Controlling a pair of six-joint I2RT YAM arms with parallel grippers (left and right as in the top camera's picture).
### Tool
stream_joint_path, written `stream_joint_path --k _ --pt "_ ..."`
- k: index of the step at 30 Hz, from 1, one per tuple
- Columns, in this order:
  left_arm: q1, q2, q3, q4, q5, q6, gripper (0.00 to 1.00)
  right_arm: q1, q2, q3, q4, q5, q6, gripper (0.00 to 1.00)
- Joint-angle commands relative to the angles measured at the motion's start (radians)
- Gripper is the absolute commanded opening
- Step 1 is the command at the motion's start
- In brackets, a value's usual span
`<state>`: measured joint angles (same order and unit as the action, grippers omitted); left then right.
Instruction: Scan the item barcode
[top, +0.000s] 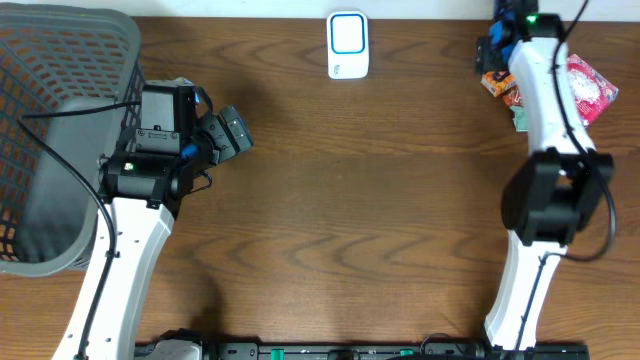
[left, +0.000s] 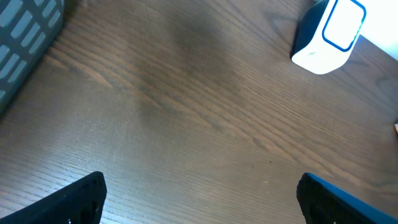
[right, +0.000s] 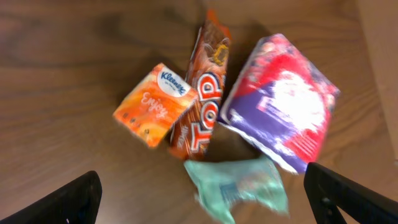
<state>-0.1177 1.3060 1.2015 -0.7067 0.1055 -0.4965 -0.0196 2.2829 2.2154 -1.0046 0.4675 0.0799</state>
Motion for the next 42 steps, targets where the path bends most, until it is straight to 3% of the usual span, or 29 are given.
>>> stream_joint_path --k 1,5,8,13,17,21,29,33,35,38,42 --pt "0.003 -0.004 0.0 -0.002 -0.002 0.01 0.98 0.004 -0.23 0.01 -0.078 -0.106 0.101 0.99" --pt "0.003 -0.004 0.0 -0.002 -0.002 0.01 0.98 0.009 -0.405 0.008 -0.268 -0.324 0.134 0.99" --pt "0.003 -0.004 -0.001 -0.002 -0.002 0.01 0.98 0.039 -0.496 -0.03 -0.372 -0.367 0.138 0.99" --pt "0.003 -0.004 -0.001 -0.002 -0.002 0.01 0.98 0.182 -0.787 -0.377 -0.346 -0.226 0.2 0.99" --pt "0.003 -0.004 0.0 -0.002 -0.002 0.01 0.98 0.273 -0.991 -0.576 -0.384 -0.367 0.242 0.99" --pt "0.003 -0.004 -0.001 -0.002 -0.002 0.01 0.98 0.315 -1.12 -0.662 -0.455 -0.515 0.241 0.99" --pt "0.003 -0.004 -0.001 -0.002 -0.002 0.01 0.98 0.315 -1.216 -0.673 -0.634 -0.43 0.233 0.99" --pt "0.003 -0.004 0.0 -0.002 -0.002 0.01 0.98 0.315 -1.25 -0.729 -0.541 -0.407 0.218 0.99" --pt "0.003 -0.004 0.0 -0.002 -0.002 0.01 0.98 0.297 -1.287 -0.801 -0.436 -0.432 0.144 0.99" --pt "0.003 -0.004 0.0 -0.002 -0.002 0.01 0.98 0.221 -1.418 -1.017 -0.188 -0.569 -0.021 0.99" --pt "0.003 -0.004 -0.001 -0.002 -0.002 0.01 0.98 0.095 -1.642 -1.344 0.111 -0.705 -0.082 0.99"
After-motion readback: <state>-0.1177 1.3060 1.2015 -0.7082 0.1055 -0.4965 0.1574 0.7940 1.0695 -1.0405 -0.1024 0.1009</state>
